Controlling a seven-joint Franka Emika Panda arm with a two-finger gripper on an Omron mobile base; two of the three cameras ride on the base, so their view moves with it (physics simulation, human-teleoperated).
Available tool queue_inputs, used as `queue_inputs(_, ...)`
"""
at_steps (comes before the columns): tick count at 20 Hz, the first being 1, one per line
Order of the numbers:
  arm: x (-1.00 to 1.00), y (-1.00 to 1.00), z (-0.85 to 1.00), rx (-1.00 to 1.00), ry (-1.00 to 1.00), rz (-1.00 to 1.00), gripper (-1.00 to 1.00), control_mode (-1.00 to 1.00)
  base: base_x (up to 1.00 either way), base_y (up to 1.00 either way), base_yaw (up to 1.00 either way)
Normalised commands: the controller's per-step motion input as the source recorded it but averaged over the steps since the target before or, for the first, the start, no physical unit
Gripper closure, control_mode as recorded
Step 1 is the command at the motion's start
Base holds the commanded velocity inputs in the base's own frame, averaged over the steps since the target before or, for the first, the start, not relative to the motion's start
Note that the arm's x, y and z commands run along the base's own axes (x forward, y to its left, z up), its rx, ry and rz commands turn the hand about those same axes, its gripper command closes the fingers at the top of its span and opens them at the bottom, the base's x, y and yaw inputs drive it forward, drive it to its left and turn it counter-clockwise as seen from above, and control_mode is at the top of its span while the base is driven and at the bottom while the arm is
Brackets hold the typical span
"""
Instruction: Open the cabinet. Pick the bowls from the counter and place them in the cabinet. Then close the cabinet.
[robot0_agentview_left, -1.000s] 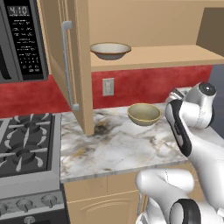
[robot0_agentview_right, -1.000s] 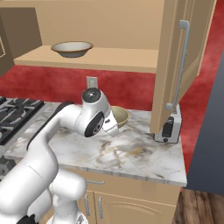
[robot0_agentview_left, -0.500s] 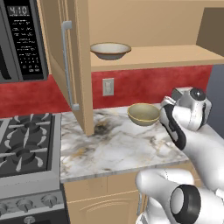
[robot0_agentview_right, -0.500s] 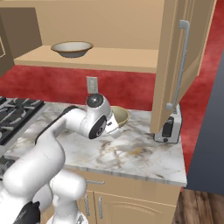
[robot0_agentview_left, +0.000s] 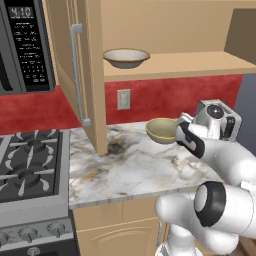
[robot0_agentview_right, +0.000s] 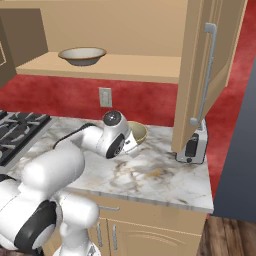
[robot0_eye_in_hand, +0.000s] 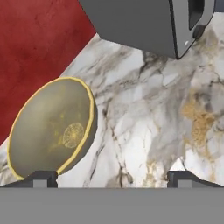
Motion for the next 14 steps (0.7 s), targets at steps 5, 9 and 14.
queue_inputs(5, 0.47, 0.0, -0.25, 0.0, 0.0, 0.0, -1.0, -1.0, 0.0, 0.0, 0.0)
queue_inputs(9, 0.52, 0.0, -0.25, 0.0, 0.0, 0.0, -1.0, -1.0, 0.0, 0.0, 0.0)
queue_inputs(14, 0.54, 0.0, -0.26, 0.0, 0.0, 0.0, -1.0, -1.0, 0.0, 0.0, 0.0)
